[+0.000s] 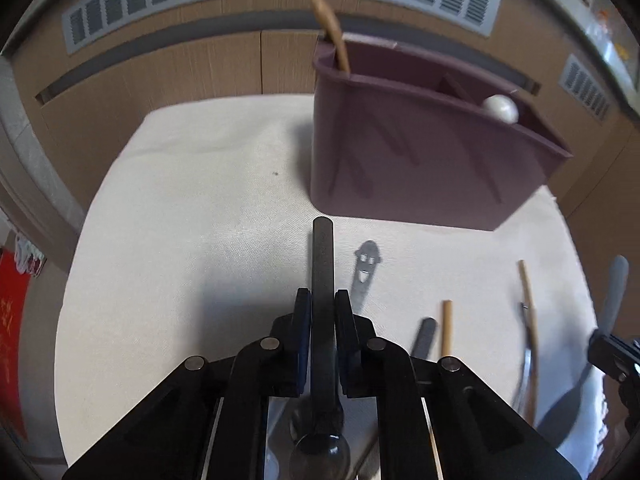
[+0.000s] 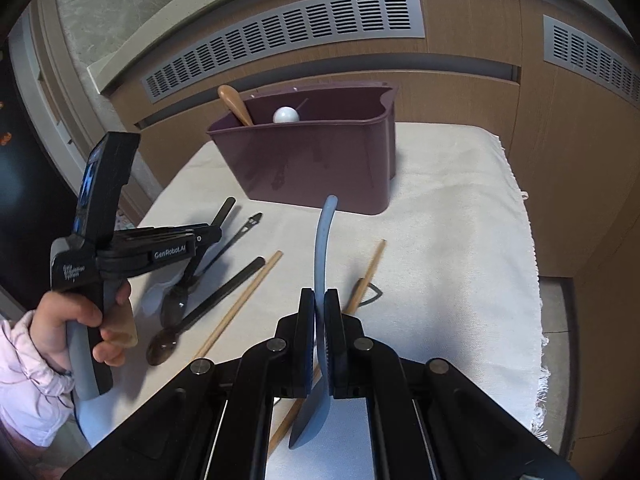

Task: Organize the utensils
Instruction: 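Lift the dark spoon with the left tool while the right tool lifts the blue spatula, then lower both utensils into the maroon caddy and open both tools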

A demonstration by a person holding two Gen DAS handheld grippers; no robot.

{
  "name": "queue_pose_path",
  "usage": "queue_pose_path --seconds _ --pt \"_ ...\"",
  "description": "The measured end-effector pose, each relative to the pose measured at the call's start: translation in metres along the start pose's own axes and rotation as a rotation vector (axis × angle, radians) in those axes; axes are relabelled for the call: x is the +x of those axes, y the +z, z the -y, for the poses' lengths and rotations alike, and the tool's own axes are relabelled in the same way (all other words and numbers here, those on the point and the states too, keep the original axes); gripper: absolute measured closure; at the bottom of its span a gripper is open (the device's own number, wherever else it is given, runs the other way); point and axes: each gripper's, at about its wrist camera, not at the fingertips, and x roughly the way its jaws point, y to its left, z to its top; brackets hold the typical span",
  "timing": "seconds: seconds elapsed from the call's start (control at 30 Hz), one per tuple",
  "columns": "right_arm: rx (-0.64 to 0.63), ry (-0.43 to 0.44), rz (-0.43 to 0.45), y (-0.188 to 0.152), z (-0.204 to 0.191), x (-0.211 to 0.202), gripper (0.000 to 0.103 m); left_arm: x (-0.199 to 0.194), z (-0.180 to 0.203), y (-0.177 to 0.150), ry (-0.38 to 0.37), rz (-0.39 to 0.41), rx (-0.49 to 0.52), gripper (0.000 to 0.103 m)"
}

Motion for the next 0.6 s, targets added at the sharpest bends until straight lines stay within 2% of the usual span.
queue_pose_path --seconds 0.23,0.27,0.3,0.6 --pt "-0.022 0.019 0.038 0.000 -0.012 -0.017 0.099 -0.071 -0.002 -0.018 -0.093 0.158 -0.010 0.093" --pt "-0.025 0.018 0.042 0.000 -0.014 -0.020 0.099 -0.082 -0.003 -0.020 -0.108 0.180 -0.012 0.097" --pt "-0.030 0.016 0.046 0.000 -0.016 -0.023 0.099 -0.092 -0.003 -0.020 -0.120 0.198 -0.012 0.100" --pt "-0.114 0.000 0.142 0.016 -0.045 -0.070 0.099 -0.160 0.007 -0.001 -0.208 0.343 0.013 0.100"
